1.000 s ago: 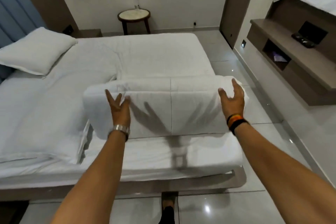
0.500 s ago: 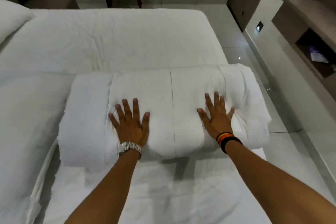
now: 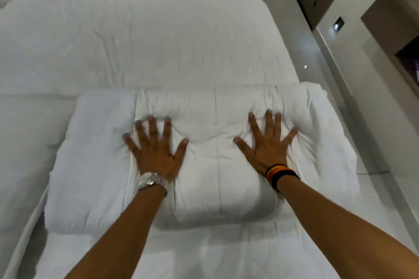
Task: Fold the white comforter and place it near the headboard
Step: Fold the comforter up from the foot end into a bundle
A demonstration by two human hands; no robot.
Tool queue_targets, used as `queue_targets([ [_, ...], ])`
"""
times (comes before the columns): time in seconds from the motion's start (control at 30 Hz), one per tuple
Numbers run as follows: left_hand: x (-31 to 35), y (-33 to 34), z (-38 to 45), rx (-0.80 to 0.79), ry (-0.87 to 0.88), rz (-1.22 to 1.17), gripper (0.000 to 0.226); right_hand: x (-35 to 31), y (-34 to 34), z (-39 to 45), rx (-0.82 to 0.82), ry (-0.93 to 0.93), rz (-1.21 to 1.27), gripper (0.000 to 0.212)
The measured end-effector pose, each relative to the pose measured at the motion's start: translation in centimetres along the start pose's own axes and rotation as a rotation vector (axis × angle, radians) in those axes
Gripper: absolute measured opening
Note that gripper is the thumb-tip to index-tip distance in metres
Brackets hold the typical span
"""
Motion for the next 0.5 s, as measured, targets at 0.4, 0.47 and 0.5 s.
queue_targets([
  [0.4,-2.1,2.6,1.8,-0.069,-0.197,0.01,0.092,0.3,3.7,4.3,-0.172,-0.085,-0.036,0.098],
  [0.47,-2.2,1.3,0.7,-0.09,-0.196,-0.011,0.089,0.0,2.1,4.1,-0.205,-0.089,-0.028,0.103],
  [0.5,-2.2,0.7,-0.2,-0.083,-0.202,-0.023,0.087,-0.3,0.9,4.3,-0.188,-0.089,-0.024,0.107],
])
Point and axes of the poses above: each hand's wrist, its own z-axis towards the middle knuckle, its own y-axis out of the palm, x = y × z, the point moved 3 cm from there along z, towards the middle knuckle, and after that the axes turned 9 degrees about -y, right-handed, at the moved point
